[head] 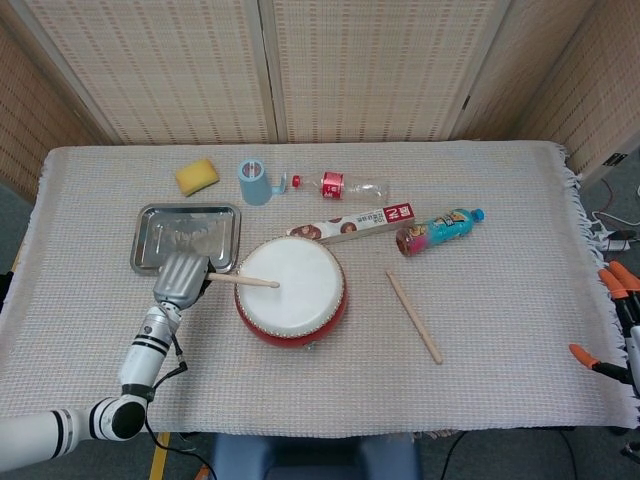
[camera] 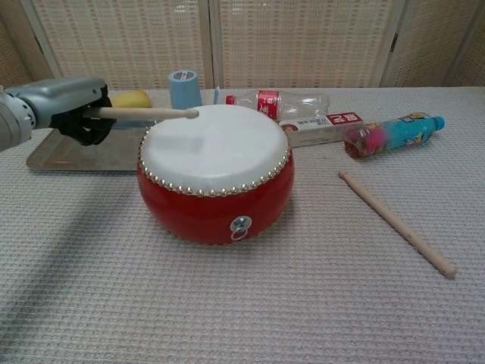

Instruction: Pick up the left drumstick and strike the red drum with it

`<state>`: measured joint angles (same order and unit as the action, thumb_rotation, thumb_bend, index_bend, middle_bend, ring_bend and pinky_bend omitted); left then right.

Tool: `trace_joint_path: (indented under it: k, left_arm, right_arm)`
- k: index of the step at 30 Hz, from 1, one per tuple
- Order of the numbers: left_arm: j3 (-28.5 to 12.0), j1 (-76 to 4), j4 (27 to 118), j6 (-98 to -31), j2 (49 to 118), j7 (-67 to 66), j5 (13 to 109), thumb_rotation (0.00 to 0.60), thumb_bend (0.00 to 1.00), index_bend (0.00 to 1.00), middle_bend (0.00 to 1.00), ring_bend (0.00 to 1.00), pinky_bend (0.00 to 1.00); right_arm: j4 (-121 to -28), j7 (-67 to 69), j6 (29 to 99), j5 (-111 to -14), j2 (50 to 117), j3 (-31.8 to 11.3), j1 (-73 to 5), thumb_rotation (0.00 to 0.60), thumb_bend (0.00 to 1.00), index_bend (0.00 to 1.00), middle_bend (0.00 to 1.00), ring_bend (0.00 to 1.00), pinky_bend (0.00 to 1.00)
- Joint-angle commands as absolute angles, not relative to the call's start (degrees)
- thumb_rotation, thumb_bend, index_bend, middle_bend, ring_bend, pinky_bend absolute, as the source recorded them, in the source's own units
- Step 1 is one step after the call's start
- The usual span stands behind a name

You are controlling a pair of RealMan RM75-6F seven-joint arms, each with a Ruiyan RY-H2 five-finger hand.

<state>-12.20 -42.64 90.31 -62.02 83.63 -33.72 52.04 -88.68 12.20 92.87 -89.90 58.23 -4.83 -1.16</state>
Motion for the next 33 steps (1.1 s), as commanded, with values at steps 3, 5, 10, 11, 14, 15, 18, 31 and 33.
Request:
trace_joint_path:
  k: [3, 5, 10, 11, 14, 15, 18, 31, 33]
  left_arm:
    - [-8.59, -44.23, 86.89, -62.81, 85.17, -40.98, 54.13, 0.600, 0.92, 1.00, 1.00, 1.00, 1.00]
    - [-11.60, -43.23, 89.76, -62.18, 84.45, -34.74, 51.61, 0.600, 0.92, 1.00, 1.00, 1.00, 1.00]
    - [-18.51, -41.06, 96.43, -59.26, 80.63, -20.26, 46.59, 0.600, 0.92, 1.00, 1.00, 1.00, 1.00]
    - [-18.68, -41.08, 96.72, -59.19, 80.15, -19.99, 46.51, 0.600, 0.92, 1.00, 1.00, 1.00, 1.00]
    - [-17.53, -41.71, 96.36, -59.72, 79.72, -21.97, 47.85, 0.600, 0.92, 1.00, 1.00, 1.00, 1.00]
    - [-16.78, -42.02, 95.95, -59.83, 79.84, -23.12, 48.50, 0.600, 0.92, 1.00, 1.00, 1.00, 1.00]
    - [-13.53, -43.22, 93.48, -60.66, 81.22, -28.29, 51.48, 0.600, 0.92, 1.00, 1.00, 1.00, 1.00]
    - [-13.96, -42.49, 92.55, -60.05, 84.18, -25.80, 49.88, 0.600, 0.92, 1.00, 1.00, 1.00, 1.00]
    - [-15.94, -41.61, 94.73, -58.69, 82.42, -20.09, 49.99, 0.600, 0.92, 1.00, 1.00, 1.00, 1.00]
  right_arm:
    - [-88.42, 12.59, 92.90, -89.90, 58.34, -4.86, -1.17, 0.600, 0.00, 0.00, 0.00, 0.00, 0.00]
    - [-88.31, 12.76, 92.87, -89.93, 58.42, -4.85, -1.20, 0.600, 0.00, 0.00, 0.00, 0.00, 0.00]
    - [-88.38, 12.63, 92.90, -90.07, 58.43, -4.84, -1.26, 0.600, 0.00, 0.00, 0.00, 0.00, 0.00]
    - [-88.41, 12.58, 92.83, -90.06, 58.44, -4.84, -1.30, 0.600, 0.00, 0.00, 0.00, 0.00, 0.00]
    - [-88.40, 12.50, 92.56, -89.99, 58.59, -4.82, -1.41, 0.600, 0.00, 0.00, 0.00, 0.00, 0.00]
    - [-88.37, 12.53, 92.49, -89.94, 58.65, -4.81, -1.44, 0.600, 0.00, 0.00, 0.00, 0.00, 0.00]
    - [-88.15, 12.63, 92.28, -89.76, 58.80, -4.80, -1.47, 0.600, 0.00, 0.00, 0.00, 0.00, 0.00]
    - [-87.75, 13.02, 92.25, -89.47, 58.89, -4.79, -1.36, 0.600, 0.00, 0.00, 0.00, 0.00, 0.00]
    - [-87.72, 13.00, 92.20, -89.51, 58.95, -4.78, -1.40, 0.600, 0.00, 0.00, 0.00, 0.00, 0.00]
